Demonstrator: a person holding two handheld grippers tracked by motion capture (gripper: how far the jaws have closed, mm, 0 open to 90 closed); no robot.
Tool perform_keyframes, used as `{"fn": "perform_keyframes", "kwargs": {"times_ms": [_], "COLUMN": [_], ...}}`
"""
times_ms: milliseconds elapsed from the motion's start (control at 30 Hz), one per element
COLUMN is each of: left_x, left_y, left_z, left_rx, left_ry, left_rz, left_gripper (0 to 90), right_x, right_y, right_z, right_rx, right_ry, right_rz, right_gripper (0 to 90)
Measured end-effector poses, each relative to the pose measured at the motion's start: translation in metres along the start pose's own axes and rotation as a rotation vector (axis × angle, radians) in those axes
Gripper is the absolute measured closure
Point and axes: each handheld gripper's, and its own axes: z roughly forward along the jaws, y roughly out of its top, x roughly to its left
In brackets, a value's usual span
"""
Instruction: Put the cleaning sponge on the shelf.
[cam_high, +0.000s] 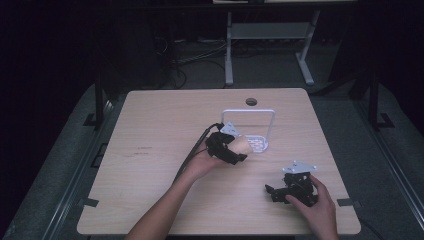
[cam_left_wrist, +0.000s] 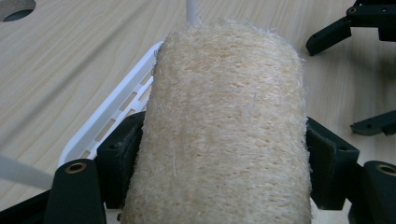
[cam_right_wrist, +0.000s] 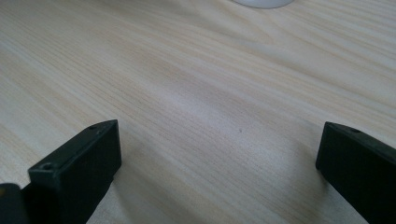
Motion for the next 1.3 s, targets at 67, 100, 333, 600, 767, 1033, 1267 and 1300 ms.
{"fn": "perform_keyframes", "kwargs": {"times_ms": [67, 100, 333, 600, 767, 1033, 1267, 1300], "left_x": [0.000, -0.001, 0.000, -0.001, 0.001, 0.008, 0.009, 0.010], "left_y": [0.002, 0.003, 0.008, 0.015, 0.019, 0.020, 0.024, 0.024], "left_z": [0.003, 0.005, 0.016, 0.034, 0.043, 0.055, 0.062, 0.063], "left_rx": [0.001, -0.005, 0.001, 0.000, 0.000, 0.013, 0.036, 0.035], "left_ry": [0.002, 0.005, 0.018, 0.038, 0.047, 0.069, 0.082, 0.084], "left_rz": [0.004, -0.004, 0.007, 0.002, -0.005, -0.017, -0.001, -0.001], "left_gripper": [25.7, 25.7, 25.7, 25.7, 25.7, 25.7, 25.6, 25.6], "right_x": [0.000, 0.000, 0.000, 0.000, 0.000, 0.000, 0.000, 0.000], "right_y": [0.000, 0.000, 0.000, 0.000, 0.000, 0.000, 0.000, 0.000], "right_z": [0.000, 0.000, 0.000, 0.000, 0.000, 0.000, 0.000, 0.000], "right_rx": [0.001, 0.000, 0.000, 0.000, 0.000, 0.000, -0.001, -0.001], "right_ry": [-0.001, 0.000, -0.001, 0.002, 0.002, 0.000, 0.001, 0.002], "right_rz": [-0.002, 0.000, -0.001, -0.001, -0.001, -0.004, -0.002, -0.001], "right_gripper": [0.0, 0.0, 0.0, 0.0, 0.0, 0.0, 0.0, 0.0]}}
